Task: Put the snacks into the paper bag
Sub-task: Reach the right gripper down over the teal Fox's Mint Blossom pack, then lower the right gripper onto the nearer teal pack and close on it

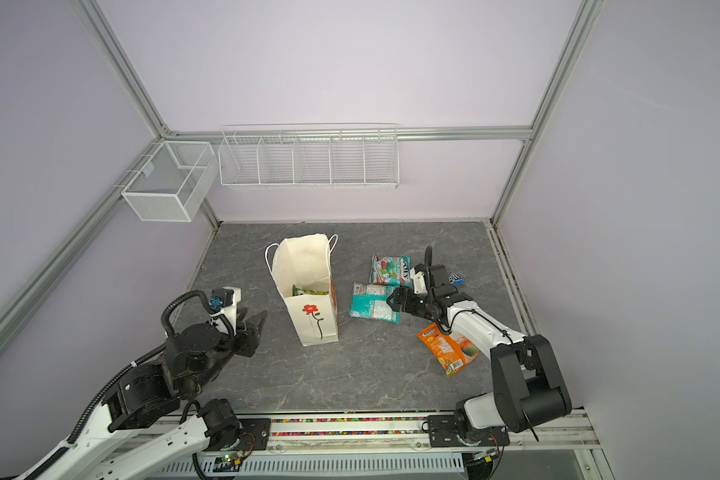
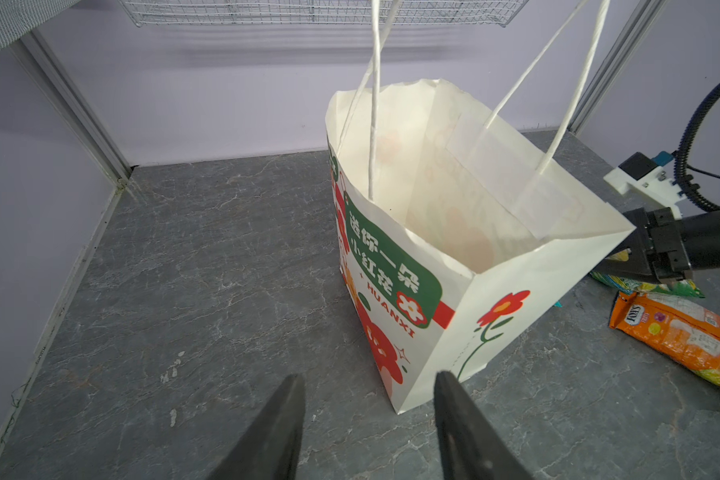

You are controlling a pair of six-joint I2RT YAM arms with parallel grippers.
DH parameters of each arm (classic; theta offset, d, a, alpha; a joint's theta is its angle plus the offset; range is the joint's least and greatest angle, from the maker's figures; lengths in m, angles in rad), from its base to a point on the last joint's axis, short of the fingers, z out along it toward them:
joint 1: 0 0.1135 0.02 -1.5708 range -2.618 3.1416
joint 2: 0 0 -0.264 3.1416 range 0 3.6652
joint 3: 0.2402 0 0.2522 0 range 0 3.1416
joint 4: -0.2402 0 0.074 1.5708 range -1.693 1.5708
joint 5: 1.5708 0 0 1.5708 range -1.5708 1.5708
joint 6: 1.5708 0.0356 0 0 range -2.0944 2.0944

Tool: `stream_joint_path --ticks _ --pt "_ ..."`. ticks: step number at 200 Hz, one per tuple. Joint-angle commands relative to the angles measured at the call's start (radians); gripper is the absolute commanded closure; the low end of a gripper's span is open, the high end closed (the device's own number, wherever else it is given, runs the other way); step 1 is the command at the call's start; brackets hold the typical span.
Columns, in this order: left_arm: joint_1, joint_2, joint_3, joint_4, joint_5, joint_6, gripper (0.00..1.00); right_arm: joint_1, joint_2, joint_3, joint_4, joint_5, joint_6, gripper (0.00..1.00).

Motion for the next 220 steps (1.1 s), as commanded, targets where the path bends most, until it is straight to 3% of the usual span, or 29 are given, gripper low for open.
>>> stream_joint_path --ticks 1,79,200,220 --pt "0.006 -0.005 -0.012 -0.020 0.005 0.009 0.49 -0.017 0.028 -0.024 0.062 -0.045 0.029 0.09" --pt "0.007 -0.016 -0.013 -0.018 0.007 0.006 0.49 -0.072 0.149 -0.019 0.145 -0.117 0.064 0.07" --pt "0.006 -0.018 -0.015 -0.018 0.004 0.006 0.49 -0.074 0.304 0.001 0.228 -0.169 0.108 0.00" --pt "0.007 -0.019 -0.015 -0.018 0.002 0.007 0.49 -0.073 0.327 0.001 0.248 -0.185 0.118 0.03"
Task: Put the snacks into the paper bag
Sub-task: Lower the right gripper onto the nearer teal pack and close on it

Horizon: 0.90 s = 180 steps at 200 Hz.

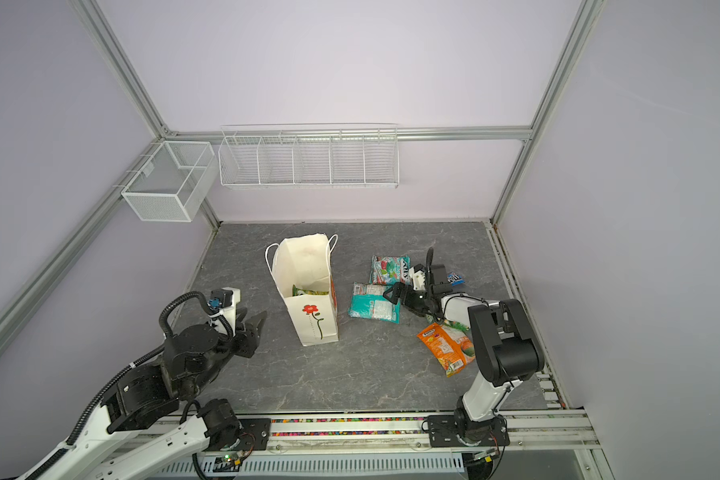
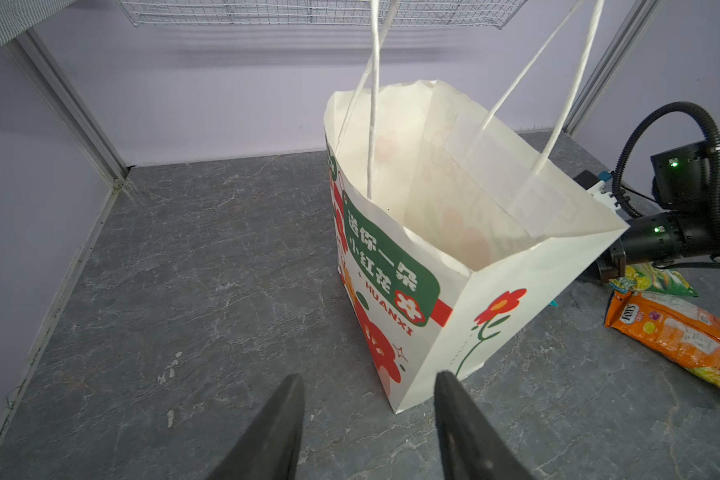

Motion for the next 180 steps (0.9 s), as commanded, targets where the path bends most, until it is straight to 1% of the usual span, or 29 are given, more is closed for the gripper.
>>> stream_joint_path --ticks 1,32,69,118,119,141,156,180 --pt "0.007 -0.009 -0.009 -0.018 -0.004 0.007 0.49 -0.004 0.070 -0.017 -0.032 0.003 0.027 0.03" --pt "0.007 -0.008 -0.008 -0.018 -0.005 0.006 0.49 -0.004 0.095 -0.022 -0.005 -0.009 0.039 0.06" --pt "0.006 -0.007 -0.009 -0.016 -0.006 0.006 0.49 -0.004 0.113 -0.033 0.021 -0.012 0.046 0.13" --pt "0.006 -0.008 -0.009 -0.017 -0.003 0.005 0.49 -0.004 0.134 -0.037 0.034 -0.015 0.051 0.34" --pt "0.007 -0.007 -0.009 -0.017 -0.004 0.005 0.49 -0.004 0.134 -0.037 0.034 -0.014 0.050 0.36" --pt "0.007 -0.009 -0.009 -0.018 -0.004 0.005 0.49 -0.004 0.137 -0.037 0.031 -0.012 0.050 0.48" --pt "0.006 -0.010 -0.009 -0.017 -0.004 0.004 0.49 -0.004 0.138 -0.037 0.029 -0.012 0.051 0.53" --pt "0.007 -0.012 -0.009 -0.017 -0.002 0.003 0.49 -0.004 0.140 -0.041 0.036 -0.021 0.050 0.67"
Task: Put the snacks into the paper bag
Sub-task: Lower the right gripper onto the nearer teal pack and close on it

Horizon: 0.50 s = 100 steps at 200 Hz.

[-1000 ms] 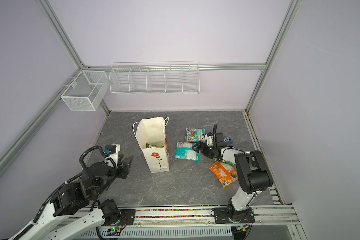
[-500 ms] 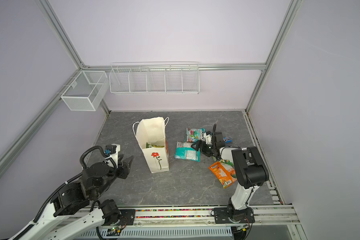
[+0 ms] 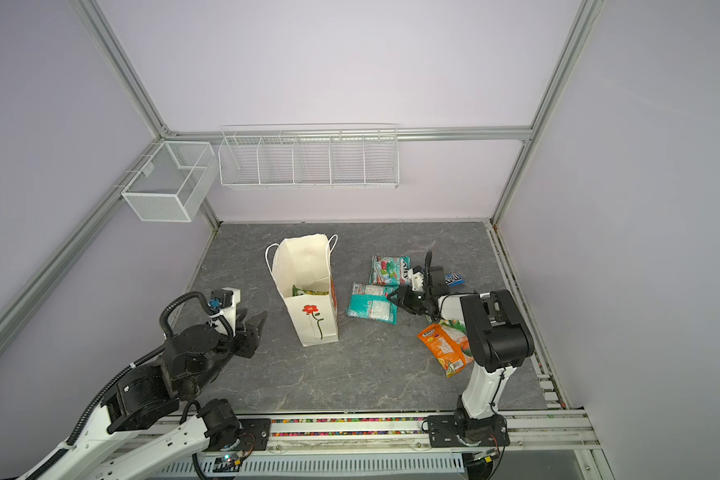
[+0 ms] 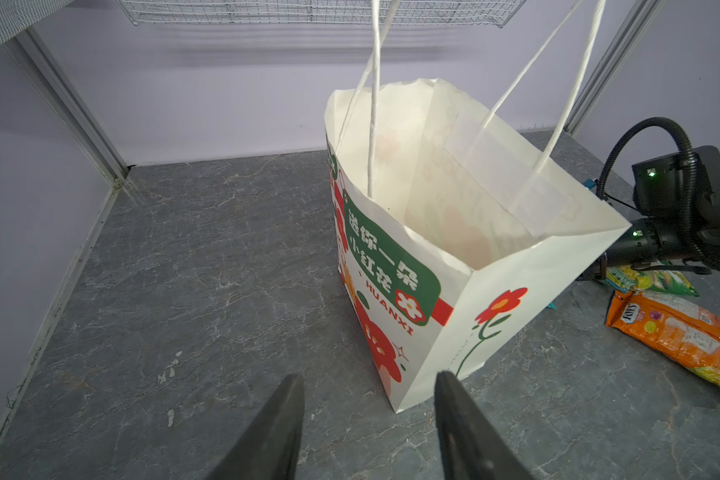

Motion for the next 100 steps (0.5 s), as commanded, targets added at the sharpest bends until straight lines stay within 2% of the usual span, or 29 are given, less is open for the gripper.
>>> stream_joint_path --ticks 1,13,64,100 --pt "0.006 -0.012 -0.009 -0.018 -0.003 0.003 0.49 0.003 0.040 -0.034 -0.082 0.017 0.003 0.67" --pt "0.006 -0.012 -0.009 -0.018 -0.002 0.003 0.49 0.003 0.039 -0.036 -0.077 0.010 0.003 0.75" --pt "0.006 -0.014 -0.009 -0.018 -0.002 0.003 0.49 0.003 0.011 -0.039 -0.078 -0.014 -0.002 0.93" --pt "0.006 -0.014 -0.009 -0.018 -0.003 0.002 0.49 0.003 -0.036 -0.054 -0.061 -0.032 -0.005 0.93"
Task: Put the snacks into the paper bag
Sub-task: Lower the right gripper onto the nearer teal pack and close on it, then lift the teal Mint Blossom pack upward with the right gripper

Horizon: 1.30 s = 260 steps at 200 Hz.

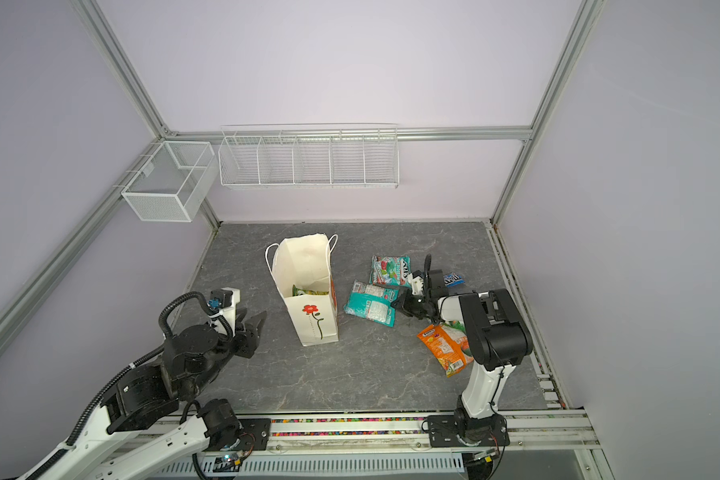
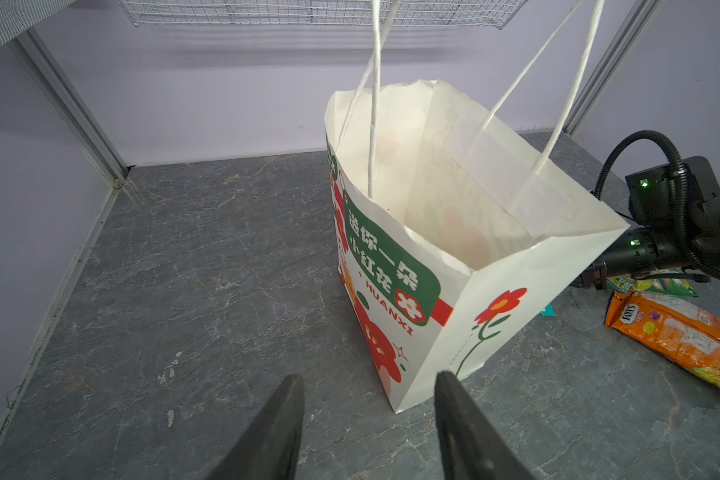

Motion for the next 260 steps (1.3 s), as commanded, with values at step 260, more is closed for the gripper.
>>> stream_joint_path --ticks 260 --pt "0.006 -0.032 -0.009 -0.012 -0.001 0.001 0.49 0.160 -0.640 0.207 -0.499 0.158 -0.167 0.94"
